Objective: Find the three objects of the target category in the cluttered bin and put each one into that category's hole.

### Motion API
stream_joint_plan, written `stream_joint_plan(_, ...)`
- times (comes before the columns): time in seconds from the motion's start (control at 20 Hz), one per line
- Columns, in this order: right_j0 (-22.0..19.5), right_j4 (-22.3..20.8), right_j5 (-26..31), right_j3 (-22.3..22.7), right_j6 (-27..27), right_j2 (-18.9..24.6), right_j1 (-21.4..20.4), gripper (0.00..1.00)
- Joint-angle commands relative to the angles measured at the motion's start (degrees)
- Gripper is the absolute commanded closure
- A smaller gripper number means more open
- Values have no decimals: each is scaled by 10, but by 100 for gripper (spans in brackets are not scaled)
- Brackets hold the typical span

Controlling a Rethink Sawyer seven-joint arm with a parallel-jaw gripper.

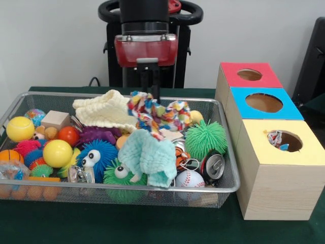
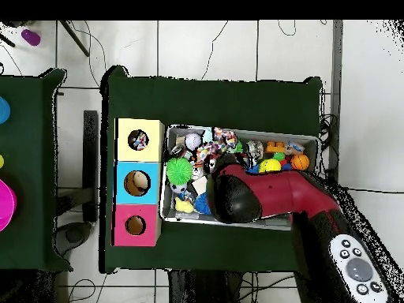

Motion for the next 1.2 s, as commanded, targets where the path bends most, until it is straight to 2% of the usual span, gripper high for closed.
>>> stream_joint_plan(0.05, 43, 51, 47, 38, 112, -56, -17, 100)
stream_joint_plan(0.35, 85, 93, 41, 31, 130, -92, -19, 100)
stream_joint_plan(0.65, 145, 133, 67, 15, 153, -145, -31, 100)
stream_joint_plan(0.95, 200, 179, 58, -3, 165, -179, -34, 100)
stream_joint_plan(1.2, 273, 205, 83, -29, 193, -240, -32, 100)
